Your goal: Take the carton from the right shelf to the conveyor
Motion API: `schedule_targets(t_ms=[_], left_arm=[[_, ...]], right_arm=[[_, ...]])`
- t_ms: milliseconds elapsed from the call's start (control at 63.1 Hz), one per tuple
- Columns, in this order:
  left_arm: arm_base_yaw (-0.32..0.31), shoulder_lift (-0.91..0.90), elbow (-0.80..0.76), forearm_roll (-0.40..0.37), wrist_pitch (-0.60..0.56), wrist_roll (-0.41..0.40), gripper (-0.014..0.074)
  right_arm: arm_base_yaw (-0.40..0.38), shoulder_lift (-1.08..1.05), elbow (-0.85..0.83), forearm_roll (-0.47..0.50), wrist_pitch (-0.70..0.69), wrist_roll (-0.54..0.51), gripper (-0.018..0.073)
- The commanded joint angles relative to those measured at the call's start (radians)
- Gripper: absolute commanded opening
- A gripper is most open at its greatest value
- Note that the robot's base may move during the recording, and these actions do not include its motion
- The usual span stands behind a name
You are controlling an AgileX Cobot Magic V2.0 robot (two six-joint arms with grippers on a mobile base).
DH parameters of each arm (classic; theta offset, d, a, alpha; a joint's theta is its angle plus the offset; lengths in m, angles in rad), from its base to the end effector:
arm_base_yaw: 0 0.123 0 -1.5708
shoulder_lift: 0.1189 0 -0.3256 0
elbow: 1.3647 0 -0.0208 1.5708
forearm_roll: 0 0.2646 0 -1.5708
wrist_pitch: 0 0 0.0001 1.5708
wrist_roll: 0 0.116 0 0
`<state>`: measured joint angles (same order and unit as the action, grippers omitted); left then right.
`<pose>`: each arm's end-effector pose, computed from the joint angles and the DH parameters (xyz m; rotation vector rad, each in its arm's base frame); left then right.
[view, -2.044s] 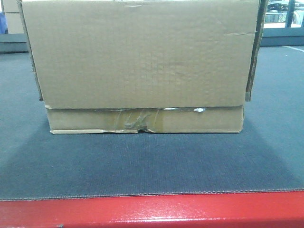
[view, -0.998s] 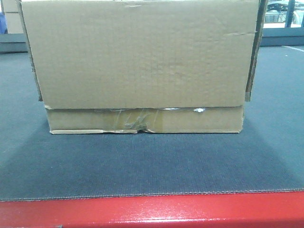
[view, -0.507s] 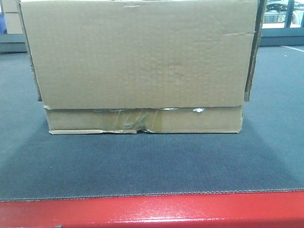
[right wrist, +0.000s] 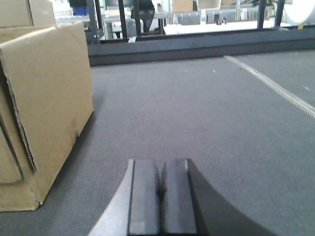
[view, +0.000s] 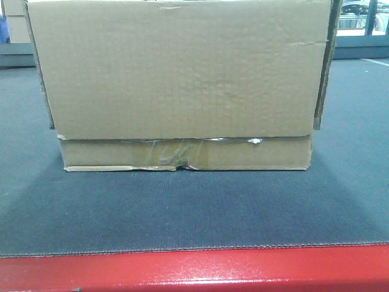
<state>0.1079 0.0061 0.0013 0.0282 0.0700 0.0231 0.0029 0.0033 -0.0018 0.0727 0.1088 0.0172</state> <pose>0.0547 0.0062 0.2065 -0.0458 1.5617 0.1269 0.0546 0.0011 0.2033 0.0628 1.5929 0.0782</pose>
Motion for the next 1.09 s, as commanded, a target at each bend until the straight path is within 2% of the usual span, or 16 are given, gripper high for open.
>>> schedule_targets(t_ms=[0, 111, 1077], left_arm=[[0.001, -0.006, -0.001, -0.007, -0.021, 0.004, 0.0015], [0.001, -0.006, -0.001, -0.007, -0.021, 0.004, 0.0015], [0.001, -0.006, -0.001, -0.007, -0.021, 0.004, 0.0015]], right_arm=[[-0.007, -0.003, 0.002, -0.040, -0.042, -0.010, -0.0067], [-0.007, -0.003, 0.002, -0.085, -0.046, -0.010, -0.0067], [-0.007, -0.003, 0.002, -0.086, -0.049, -0.010, -0.0067]])
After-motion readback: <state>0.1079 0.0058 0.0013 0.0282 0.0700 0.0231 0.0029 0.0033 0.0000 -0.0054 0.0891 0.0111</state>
